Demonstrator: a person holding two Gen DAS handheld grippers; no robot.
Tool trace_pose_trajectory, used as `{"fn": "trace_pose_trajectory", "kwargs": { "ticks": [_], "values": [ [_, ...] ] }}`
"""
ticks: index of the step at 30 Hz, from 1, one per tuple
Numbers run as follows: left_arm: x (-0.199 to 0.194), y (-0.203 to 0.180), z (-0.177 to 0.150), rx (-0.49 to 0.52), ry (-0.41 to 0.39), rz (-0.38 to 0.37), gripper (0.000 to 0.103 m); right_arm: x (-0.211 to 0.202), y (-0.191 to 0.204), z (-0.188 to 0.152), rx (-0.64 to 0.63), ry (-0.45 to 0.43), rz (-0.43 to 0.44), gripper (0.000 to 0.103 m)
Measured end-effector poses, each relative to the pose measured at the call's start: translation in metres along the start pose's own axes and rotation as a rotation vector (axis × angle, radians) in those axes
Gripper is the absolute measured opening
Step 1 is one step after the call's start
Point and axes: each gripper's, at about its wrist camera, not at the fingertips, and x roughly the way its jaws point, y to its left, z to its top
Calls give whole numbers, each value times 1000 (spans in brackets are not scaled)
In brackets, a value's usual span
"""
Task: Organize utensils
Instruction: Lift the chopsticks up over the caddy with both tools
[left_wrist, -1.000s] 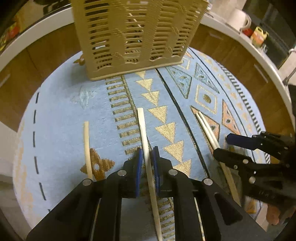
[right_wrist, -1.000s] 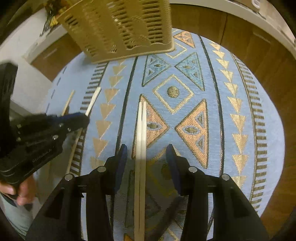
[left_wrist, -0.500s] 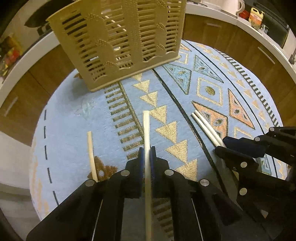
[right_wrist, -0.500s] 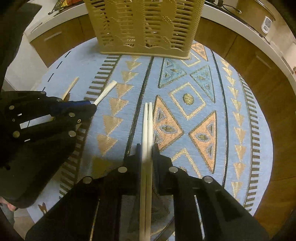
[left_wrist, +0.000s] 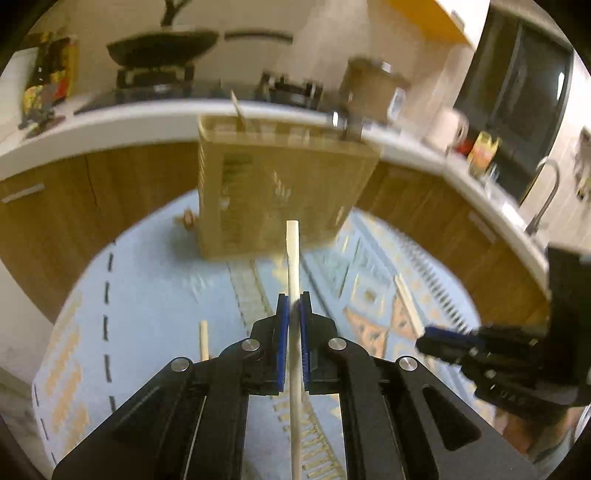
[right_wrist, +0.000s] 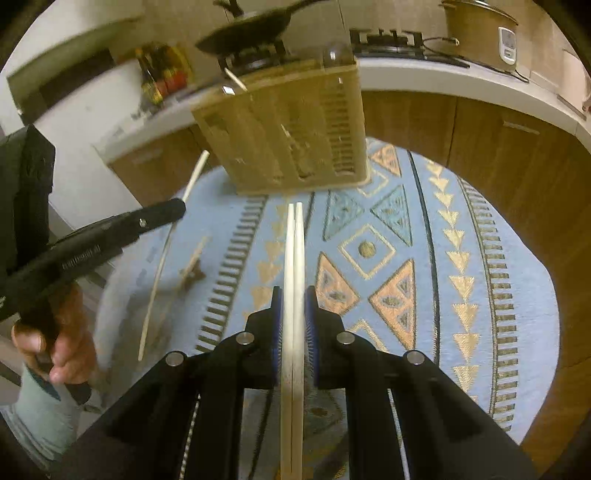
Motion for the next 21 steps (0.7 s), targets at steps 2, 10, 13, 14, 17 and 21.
{"fn": "trace_pose_trajectory", "kwargs": {
  "ticks": [2,10,13,14,17,21],
  "values": [
    [-14,0,7,-11,-52,-18,4,-12,2,1,0,-38,34,10],
    [-69,-16,39,-22,-238,-48,4,-52,13,27,-34,-213,103,10],
    [-81,-17,56,-14,-301,-44,4,-65,15,45,-45,-268,105,10],
    [-84,-19,61,-10,-320,-39,4,-67,16,52,-48,-282,106,10],
    [-93,-24,77,0,-380,-29,4,-72,16,70,-55,-324,99,10],
    [-99,-27,99,11,-456,-15,4,-73,16,98,-57,-380,83,10]
  ]
}}
